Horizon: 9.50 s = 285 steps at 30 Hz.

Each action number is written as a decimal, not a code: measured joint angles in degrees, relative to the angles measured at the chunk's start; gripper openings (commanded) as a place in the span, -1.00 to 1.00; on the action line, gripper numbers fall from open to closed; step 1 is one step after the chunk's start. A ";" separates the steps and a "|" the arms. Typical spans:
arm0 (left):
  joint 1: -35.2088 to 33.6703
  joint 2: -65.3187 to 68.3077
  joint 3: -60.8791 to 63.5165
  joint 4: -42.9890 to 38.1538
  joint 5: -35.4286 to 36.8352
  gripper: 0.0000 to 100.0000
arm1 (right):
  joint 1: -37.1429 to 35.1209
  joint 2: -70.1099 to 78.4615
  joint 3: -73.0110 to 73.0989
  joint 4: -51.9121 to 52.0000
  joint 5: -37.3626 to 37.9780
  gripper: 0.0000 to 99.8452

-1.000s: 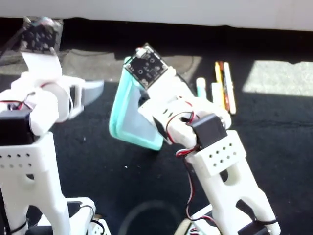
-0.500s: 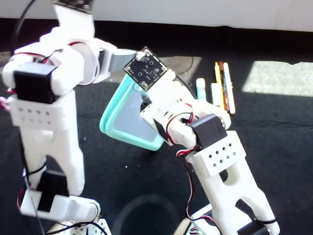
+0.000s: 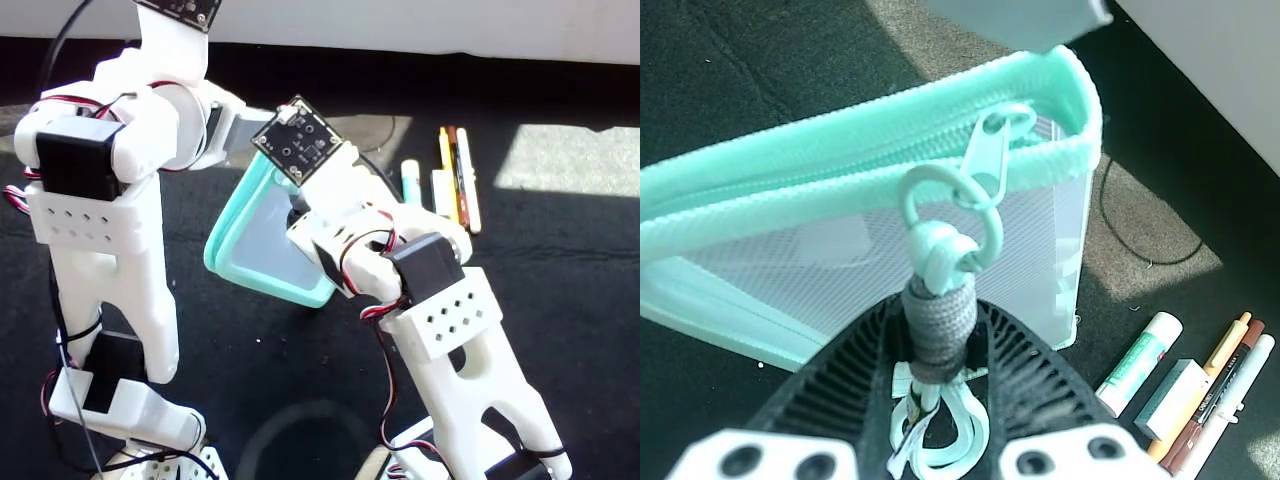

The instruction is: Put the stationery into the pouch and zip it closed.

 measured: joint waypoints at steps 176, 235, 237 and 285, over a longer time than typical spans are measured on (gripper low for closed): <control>8.35 -25.93 38.24 -11.96 -1.05 -0.58 | 1.76 -2.55 -0.35 1.05 -16.97 -0.99; -4.84 -19.25 44.22 -5.01 11.25 -0.98 | 24.44 -11.69 1.14 -8.44 0.53 -0.99; -5.27 -19.25 44.22 -5.01 11.25 -0.98 | 24.53 -11.69 1.23 -8.44 0.53 -0.99; 6.24 -18.02 42.64 -3.87 11.78 -0.98 | 13.63 -13.36 3.25 12.40 -21.63 -0.45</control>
